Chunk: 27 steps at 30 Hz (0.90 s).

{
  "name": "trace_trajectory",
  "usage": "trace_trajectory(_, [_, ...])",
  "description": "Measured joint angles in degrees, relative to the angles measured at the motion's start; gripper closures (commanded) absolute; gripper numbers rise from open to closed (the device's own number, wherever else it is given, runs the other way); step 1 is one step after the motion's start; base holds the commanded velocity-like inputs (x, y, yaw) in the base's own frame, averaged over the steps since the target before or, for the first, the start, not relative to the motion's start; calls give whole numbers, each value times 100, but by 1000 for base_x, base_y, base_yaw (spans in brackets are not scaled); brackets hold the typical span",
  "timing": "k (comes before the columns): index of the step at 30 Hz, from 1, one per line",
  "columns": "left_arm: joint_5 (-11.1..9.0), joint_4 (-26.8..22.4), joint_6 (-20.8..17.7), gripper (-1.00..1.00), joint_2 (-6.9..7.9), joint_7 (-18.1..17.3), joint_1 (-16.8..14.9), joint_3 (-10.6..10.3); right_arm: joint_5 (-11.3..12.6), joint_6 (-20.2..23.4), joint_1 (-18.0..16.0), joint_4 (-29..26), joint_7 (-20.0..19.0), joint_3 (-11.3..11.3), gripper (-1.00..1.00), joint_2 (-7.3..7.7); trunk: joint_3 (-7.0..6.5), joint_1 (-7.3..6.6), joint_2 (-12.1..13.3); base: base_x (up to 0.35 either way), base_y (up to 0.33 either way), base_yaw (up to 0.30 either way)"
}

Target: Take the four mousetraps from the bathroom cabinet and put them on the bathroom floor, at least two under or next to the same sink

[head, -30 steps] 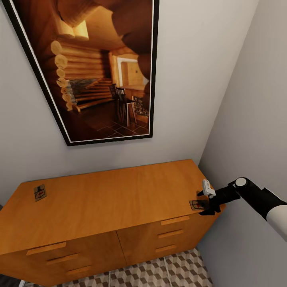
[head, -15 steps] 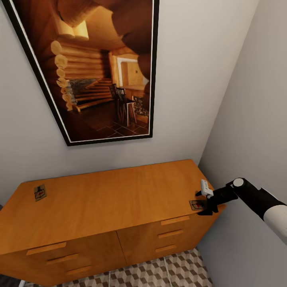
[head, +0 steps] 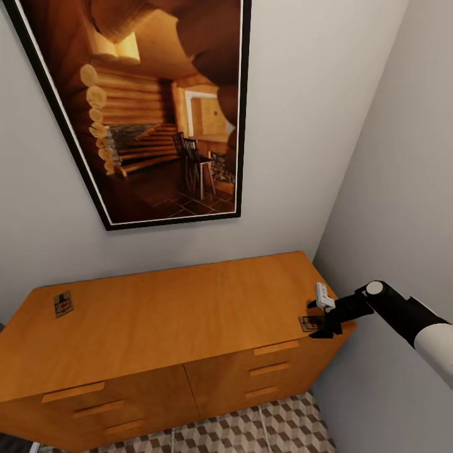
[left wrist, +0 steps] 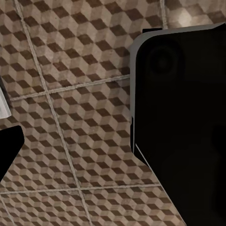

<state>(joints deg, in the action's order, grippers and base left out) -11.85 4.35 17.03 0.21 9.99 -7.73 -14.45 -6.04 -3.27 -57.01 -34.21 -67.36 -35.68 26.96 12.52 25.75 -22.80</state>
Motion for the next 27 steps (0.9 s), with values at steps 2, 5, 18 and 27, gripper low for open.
trace_trajectory(2, [0,0,0,-100,0,0,0,0,0,0,1,0,4,-1,-100,-9,0,0,0,0,0,0])
trace_trajectory(5, [0,0,0,-100,0,0,0,0,0,-2,0,51,7,-4,-100,-25,0,0,0,0,0,0])
trace_trajectory(18, [0,-2,0,-100,1,0,2,1,-4,-427,-102,803,13,10,-100,-319,-2,-2,-5,0,0,0])
trace_trajectory(27, [0,-2,0,-100,0,0,2,1,2,-517,-118,867,19,15,-100,-344,-1,-2,-5,0,0,0])
